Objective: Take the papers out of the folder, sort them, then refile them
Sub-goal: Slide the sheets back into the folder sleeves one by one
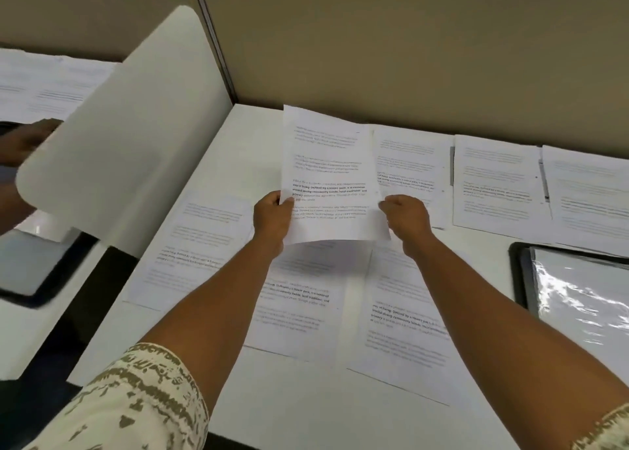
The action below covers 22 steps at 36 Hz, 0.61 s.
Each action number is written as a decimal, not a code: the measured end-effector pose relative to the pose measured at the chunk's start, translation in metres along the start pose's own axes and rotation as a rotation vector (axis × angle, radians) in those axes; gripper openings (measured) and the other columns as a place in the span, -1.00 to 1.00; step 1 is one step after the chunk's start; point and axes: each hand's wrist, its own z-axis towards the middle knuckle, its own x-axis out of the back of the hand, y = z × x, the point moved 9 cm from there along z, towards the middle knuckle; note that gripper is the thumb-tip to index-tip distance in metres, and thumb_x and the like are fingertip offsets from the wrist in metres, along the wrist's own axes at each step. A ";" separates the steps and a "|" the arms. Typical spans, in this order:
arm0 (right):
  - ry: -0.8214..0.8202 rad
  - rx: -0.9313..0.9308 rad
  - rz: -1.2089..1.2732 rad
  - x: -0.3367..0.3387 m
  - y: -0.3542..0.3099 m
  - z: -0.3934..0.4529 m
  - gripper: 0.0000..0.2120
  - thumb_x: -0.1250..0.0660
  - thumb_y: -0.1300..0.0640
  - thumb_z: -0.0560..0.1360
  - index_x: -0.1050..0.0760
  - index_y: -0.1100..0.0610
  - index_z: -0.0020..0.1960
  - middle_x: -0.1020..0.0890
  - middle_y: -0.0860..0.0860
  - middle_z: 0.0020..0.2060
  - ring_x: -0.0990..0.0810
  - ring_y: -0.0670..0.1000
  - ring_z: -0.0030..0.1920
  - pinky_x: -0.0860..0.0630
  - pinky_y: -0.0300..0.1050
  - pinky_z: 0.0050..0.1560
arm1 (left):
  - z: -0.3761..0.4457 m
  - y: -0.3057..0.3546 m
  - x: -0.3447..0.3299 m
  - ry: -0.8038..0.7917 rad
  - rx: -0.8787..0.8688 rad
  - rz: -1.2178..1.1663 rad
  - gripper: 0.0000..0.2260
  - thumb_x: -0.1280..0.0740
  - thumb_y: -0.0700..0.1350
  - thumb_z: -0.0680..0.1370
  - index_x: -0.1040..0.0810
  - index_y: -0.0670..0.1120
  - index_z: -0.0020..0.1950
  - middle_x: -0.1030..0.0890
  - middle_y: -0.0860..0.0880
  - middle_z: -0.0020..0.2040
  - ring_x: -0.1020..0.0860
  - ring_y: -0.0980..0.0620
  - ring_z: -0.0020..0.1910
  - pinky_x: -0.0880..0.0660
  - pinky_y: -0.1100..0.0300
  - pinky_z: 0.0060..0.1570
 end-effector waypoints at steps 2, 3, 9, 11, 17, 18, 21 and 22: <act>-0.040 -0.048 0.093 0.009 0.012 -0.008 -0.81 -0.42 0.08 0.50 -0.64 0.22 -0.11 -0.67 0.06 -0.14 -0.61 0.09 -0.08 -0.58 0.13 0.11 | -0.025 -0.006 -0.001 -0.023 0.023 -0.040 -0.89 -0.34 -0.14 0.61 -0.64 -0.03 0.08 -0.68 0.05 -0.01 -0.63 0.01 -0.02 -0.60 0.16 -0.05; -0.061 -0.073 0.154 0.014 0.018 -0.013 -0.88 -0.43 0.09 0.51 -0.63 0.13 -0.16 -0.69 0.09 -0.08 -0.64 0.12 -0.04 -0.58 0.17 0.14 | -0.038 -0.008 -0.002 -0.035 0.029 -0.058 -0.90 -0.34 -0.14 0.61 -0.64 -0.02 0.07 -0.67 0.05 -0.01 -0.63 0.02 -0.02 -0.58 0.18 -0.07; -0.218 -0.199 0.391 0.039 0.047 -0.057 -0.83 -0.37 0.17 0.59 -0.56 0.19 0.16 -0.66 0.12 0.10 -0.66 0.15 0.08 -0.61 0.01 0.09 | -0.108 -0.039 -0.009 -0.108 0.052 -0.115 -0.91 -0.37 -0.16 0.59 -0.66 -0.01 0.02 -0.71 -0.01 0.03 -0.66 -0.10 0.05 -0.61 -0.04 0.11; -0.243 -0.200 0.393 0.050 0.058 -0.070 -0.73 -0.36 0.17 0.59 -0.54 0.23 0.26 -0.66 0.15 0.12 -0.66 0.17 0.11 -0.61 0.00 0.07 | -0.130 -0.050 -0.011 -0.113 0.061 -0.137 -0.89 -0.37 -0.18 0.58 -0.67 -0.04 0.06 -0.71 -0.03 0.04 -0.66 -0.12 0.06 -0.61 -0.06 0.13; -0.249 -0.188 0.370 0.086 0.085 -0.105 -0.77 -0.38 0.25 0.56 -0.58 0.29 0.20 -0.69 0.18 0.08 -0.69 0.13 -0.02 -0.62 -0.03 -0.05 | -0.190 -0.068 -0.022 -0.151 0.068 -0.176 -0.88 -0.38 -0.22 0.56 -0.67 -0.04 0.02 -0.72 -0.03 0.01 -0.68 -0.13 0.03 -0.62 0.02 -0.02; -0.249 -0.178 0.366 0.091 0.089 -0.110 -0.78 -0.38 0.27 0.56 -0.59 0.28 0.19 -0.70 0.18 0.08 -0.69 0.12 -0.02 -0.62 -0.04 -0.07 | -0.199 -0.070 -0.025 -0.168 0.071 -0.187 -0.88 -0.38 -0.23 0.56 -0.67 -0.06 0.04 -0.72 -0.05 0.01 -0.68 -0.14 0.03 -0.62 0.01 -0.01; -0.243 -0.153 0.349 0.103 0.099 -0.125 -0.84 -0.37 0.32 0.55 -0.61 0.25 0.12 -0.70 0.16 0.08 -0.70 0.15 0.03 -0.64 0.01 0.00 | -0.220 -0.074 -0.032 -0.216 0.088 -0.218 -0.85 -0.36 -0.27 0.55 -0.66 -0.11 0.08 -0.72 -0.08 0.02 -0.67 -0.18 0.05 -0.62 -0.06 0.06; -0.238 -0.150 0.346 0.106 0.103 -0.130 -0.86 -0.37 0.32 0.55 -0.61 0.23 0.09 -0.70 0.15 0.08 -0.70 0.17 0.04 -0.64 0.05 0.05 | -0.225 -0.076 -0.033 -0.231 0.091 -0.218 -0.83 -0.35 -0.28 0.55 -0.66 -0.11 0.08 -0.72 -0.07 0.03 -0.67 -0.19 0.06 -0.61 -0.08 0.09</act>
